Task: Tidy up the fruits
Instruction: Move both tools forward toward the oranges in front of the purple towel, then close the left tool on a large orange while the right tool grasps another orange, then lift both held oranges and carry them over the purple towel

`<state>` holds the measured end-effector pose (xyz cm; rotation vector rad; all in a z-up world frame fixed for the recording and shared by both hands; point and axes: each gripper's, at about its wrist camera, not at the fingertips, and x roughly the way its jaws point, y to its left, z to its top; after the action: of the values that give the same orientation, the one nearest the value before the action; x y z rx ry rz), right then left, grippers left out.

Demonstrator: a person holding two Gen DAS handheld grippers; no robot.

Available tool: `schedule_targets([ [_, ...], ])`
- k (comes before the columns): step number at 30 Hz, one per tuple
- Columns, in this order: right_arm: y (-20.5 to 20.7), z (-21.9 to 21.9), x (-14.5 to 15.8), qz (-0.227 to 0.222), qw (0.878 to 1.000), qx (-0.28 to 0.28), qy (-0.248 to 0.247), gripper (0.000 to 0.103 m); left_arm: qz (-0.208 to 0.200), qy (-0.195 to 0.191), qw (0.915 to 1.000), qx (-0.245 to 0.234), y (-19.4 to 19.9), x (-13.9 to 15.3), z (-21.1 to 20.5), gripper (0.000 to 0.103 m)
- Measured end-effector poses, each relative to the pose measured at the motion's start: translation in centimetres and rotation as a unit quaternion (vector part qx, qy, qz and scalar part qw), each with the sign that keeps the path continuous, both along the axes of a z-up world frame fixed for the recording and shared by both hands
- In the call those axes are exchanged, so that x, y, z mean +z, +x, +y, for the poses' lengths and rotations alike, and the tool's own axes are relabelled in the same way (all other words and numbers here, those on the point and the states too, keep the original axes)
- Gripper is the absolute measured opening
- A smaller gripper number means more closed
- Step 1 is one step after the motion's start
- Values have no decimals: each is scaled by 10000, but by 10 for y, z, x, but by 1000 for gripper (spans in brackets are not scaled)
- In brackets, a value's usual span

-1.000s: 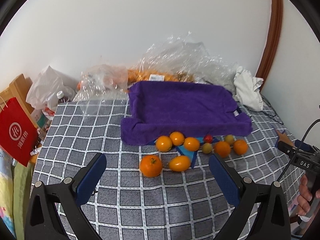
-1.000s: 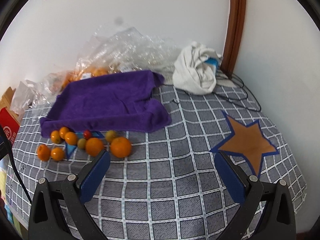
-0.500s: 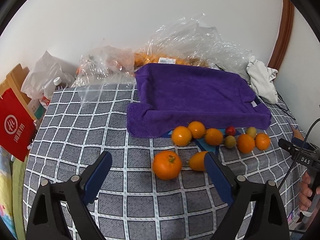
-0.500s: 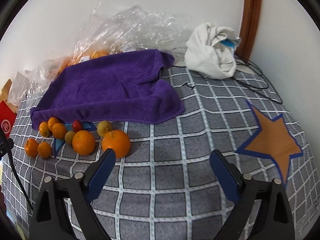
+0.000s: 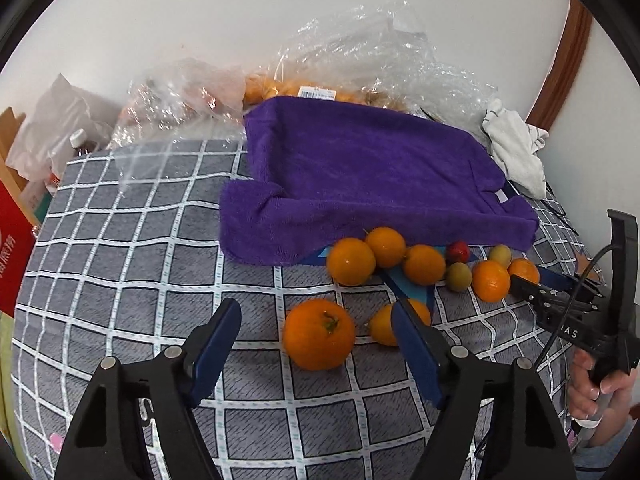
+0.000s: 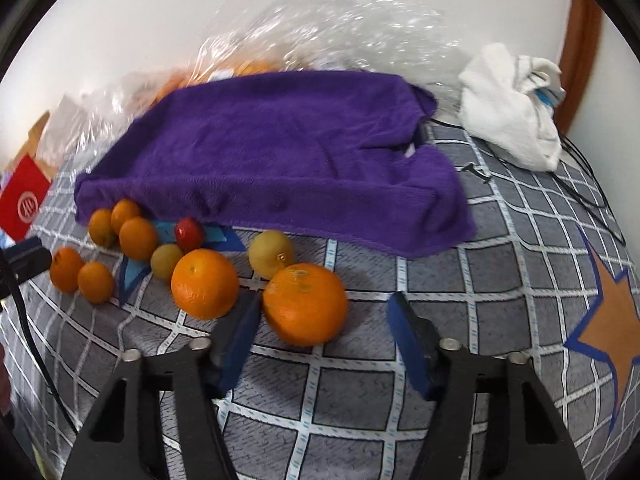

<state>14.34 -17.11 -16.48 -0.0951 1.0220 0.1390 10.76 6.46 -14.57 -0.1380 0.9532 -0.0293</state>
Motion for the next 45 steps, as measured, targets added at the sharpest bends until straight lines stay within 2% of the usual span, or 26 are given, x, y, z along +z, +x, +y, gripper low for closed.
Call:
schedule_targets([
  [4, -3, 3, 0, -52, 9998, 199, -38, 42, 52, -116, 9999, -85, 3, -7, -2, 65],
  [9, -8, -1, 4, -87, 9997, 203, -47, 42, 53, -239, 9992, -309, 3, -11, -8, 62],
  [14, -18, -8, 10, -118, 9999, 114, 10, 42, 57, -51, 9994, -344, 5, -12, -13, 58],
  [19, -25, -17, 15, -170, 9998, 19, -56, 42, 227, -81, 9995, -192, 4, -21, -3, 41],
  [22, -25, -22, 15, -151, 9999, -58, -41, 42, 366, -185, 9990, -194, 4, -31, -2, 41],
  [26, -23, -26, 18, -151, 9997, -178, 5, 42, 234, 98, 9994, -235, 0, -31, -11, 40],
  [28, -25, -27, 23, -201, 9996, -190, 48, 42, 239, 77, 9993, -265, -1, -29, -12, 40],
  [32, -27, -28, 37, -375, 9991, -194, 26, 42, 199, -28, 9996, -179, -4, -16, -10, 40],
  [40, -15, -33, 69, -632, 9973, -277, 242, 42, -304, -63, 9995, -74, -6, 36, -3, 40],
  [45, -4, -30, 96, -901, 9954, -232, 216, 42, -660, 68, 9978, -47, 3, 70, -5, 40],
])
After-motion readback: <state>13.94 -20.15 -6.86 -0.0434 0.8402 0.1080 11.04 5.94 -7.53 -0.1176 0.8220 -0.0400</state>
